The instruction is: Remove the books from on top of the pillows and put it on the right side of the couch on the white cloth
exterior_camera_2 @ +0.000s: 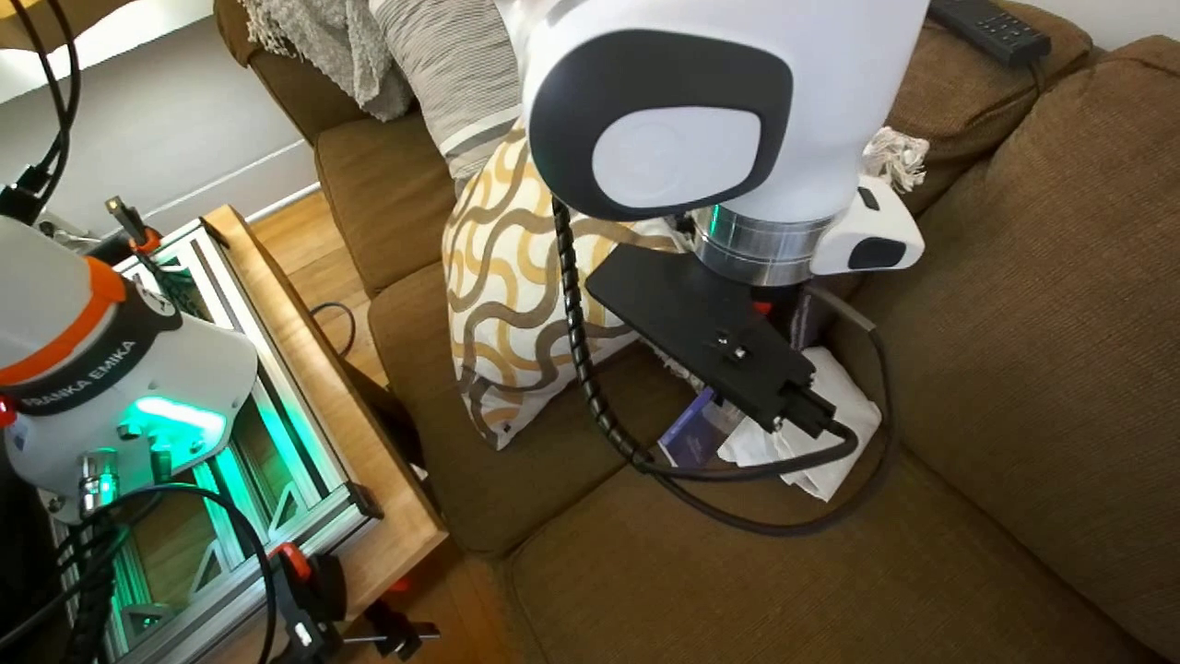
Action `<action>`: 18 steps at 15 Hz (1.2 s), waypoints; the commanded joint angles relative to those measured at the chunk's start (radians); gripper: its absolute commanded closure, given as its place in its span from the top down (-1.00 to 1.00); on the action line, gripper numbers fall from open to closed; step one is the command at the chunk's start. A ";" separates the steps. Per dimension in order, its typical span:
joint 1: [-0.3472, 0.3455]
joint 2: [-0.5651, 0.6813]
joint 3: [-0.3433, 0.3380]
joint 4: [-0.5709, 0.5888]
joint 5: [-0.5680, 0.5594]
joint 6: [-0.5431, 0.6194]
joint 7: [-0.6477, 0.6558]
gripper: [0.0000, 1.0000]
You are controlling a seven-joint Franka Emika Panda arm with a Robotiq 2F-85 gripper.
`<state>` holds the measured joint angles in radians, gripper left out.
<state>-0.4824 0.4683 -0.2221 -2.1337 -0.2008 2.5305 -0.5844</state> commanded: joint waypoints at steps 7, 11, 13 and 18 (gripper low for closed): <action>-0.043 0.192 0.115 0.268 0.232 -0.089 -0.036 -0.95; -0.019 0.350 0.078 0.459 0.191 -0.247 0.026 -0.95; -0.031 0.443 0.081 0.553 0.205 -0.268 0.050 -0.95; 0.007 0.651 0.041 0.764 0.182 -0.251 0.233 -0.95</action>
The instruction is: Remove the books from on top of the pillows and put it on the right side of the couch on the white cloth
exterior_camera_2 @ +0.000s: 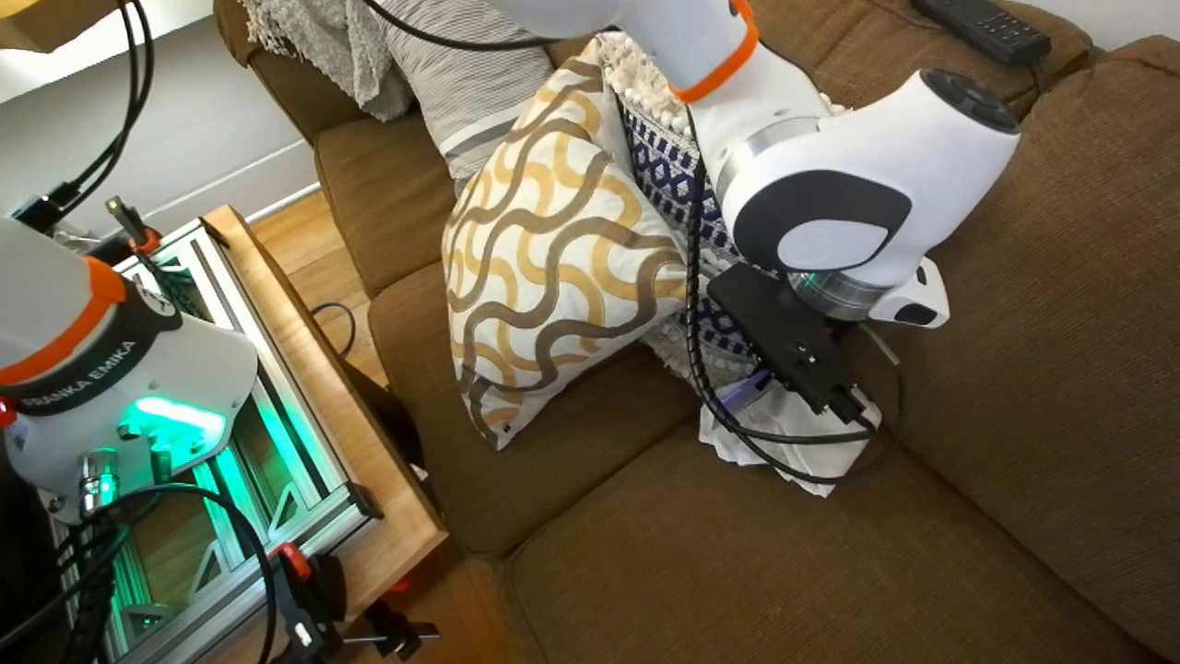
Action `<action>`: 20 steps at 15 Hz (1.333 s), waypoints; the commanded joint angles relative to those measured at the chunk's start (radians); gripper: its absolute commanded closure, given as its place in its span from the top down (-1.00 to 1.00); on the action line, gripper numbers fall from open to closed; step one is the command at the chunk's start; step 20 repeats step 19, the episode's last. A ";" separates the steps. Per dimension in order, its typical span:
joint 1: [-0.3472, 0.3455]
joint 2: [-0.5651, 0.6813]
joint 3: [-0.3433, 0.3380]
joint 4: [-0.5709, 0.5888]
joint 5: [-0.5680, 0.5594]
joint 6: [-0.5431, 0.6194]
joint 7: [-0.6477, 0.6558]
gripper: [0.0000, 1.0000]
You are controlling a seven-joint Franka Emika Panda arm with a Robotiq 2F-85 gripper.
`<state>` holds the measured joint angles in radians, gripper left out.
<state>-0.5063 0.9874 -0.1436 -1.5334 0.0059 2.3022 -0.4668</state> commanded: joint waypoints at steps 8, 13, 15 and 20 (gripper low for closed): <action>0.136 0.225 -0.159 0.329 -0.115 -0.101 0.400 0.14; 0.237 0.044 -0.227 0.106 -0.147 -0.003 0.459 0.89; 0.302 -0.021 -0.259 0.006 -0.182 0.037 0.482 1.00; 0.314 -0.027 -0.241 0.021 -0.229 0.041 0.514 1.00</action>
